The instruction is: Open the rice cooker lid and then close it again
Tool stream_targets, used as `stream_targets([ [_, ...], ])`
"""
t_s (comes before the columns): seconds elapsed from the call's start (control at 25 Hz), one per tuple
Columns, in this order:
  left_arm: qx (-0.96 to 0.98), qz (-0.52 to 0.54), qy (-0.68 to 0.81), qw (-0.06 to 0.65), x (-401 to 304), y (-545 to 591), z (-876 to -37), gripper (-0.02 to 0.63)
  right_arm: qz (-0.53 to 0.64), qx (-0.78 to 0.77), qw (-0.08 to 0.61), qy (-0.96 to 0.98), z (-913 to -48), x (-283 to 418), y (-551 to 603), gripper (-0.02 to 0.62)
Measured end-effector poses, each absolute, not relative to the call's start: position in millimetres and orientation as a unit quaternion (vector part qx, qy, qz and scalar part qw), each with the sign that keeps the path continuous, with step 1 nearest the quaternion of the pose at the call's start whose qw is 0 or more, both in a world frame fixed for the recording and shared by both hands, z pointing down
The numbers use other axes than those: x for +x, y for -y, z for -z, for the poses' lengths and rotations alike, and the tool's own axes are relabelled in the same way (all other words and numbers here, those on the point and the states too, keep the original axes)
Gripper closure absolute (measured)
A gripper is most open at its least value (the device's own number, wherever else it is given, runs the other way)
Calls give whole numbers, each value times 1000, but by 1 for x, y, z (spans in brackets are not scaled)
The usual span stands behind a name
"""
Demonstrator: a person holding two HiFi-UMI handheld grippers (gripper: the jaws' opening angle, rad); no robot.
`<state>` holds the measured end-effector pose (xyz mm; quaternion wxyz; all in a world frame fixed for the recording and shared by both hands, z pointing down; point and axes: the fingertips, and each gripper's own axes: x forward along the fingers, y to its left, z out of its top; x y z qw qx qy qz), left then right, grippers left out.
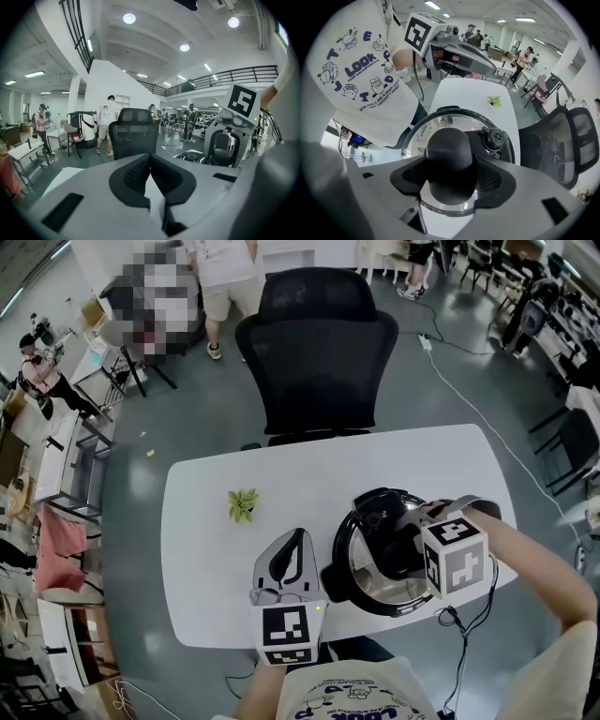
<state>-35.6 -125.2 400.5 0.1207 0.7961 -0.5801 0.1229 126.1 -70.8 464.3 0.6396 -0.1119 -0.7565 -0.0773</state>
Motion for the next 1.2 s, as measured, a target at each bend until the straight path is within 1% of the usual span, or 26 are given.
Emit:
stream_targets([
  [0.28,796,-124,579,128,-35,127,-404,592,86,-134,636,755,-463,125,70,295],
  [0.52,795,-122,579,133,-37,128,-407,592,85,-129,619,770,-463,124,70,296],
  [0.76,793,-118,582,134,-41,131,-405,592,77,-118,618,773,-461,123,71,295],
  [1.0,791,-116,584,138,-43,131,-406,592,62,-93,607,787,-460,123,71,295],
  [1.2,790,-114,586,141,-45,132,-408,592,19,-34,593,804,-460,121,76,295],
])
